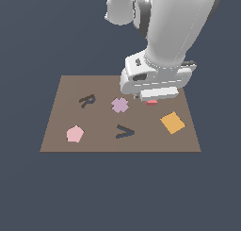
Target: Insert a designated object into the corresponding slot on a board.
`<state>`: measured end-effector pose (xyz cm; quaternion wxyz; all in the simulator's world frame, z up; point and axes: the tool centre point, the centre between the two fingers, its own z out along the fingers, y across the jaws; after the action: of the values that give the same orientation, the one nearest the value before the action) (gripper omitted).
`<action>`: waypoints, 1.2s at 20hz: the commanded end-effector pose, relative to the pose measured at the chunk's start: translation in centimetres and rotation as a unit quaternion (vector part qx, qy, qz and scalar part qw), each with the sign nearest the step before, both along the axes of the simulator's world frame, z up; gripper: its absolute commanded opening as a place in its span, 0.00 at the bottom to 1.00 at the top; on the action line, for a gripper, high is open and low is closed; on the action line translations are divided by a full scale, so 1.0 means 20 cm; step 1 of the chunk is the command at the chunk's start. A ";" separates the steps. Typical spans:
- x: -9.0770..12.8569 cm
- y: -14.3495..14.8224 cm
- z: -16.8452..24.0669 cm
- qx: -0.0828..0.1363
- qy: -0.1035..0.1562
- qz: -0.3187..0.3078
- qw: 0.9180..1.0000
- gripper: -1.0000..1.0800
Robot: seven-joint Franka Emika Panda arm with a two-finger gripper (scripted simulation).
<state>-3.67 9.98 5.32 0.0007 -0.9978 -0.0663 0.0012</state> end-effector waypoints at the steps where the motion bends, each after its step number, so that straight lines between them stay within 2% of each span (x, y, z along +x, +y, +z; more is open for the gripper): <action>1: -0.01 0.03 -0.03 0.000 -0.001 0.003 1.000 0.96; 10: 0.00 0.02 -0.02 0.000 -0.001 0.002 1.000 0.96; 19: 0.00 0.02 -0.12 -0.001 -0.001 0.002 1.000 0.96; 20: 0.00 0.02 -0.12 -0.001 -0.001 0.002 1.000 0.00; 24: 0.00 0.02 -0.12 -0.001 -0.001 0.002 1.000 0.00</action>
<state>-3.64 10.34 3.05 0.0000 -0.9977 -0.0681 -0.0001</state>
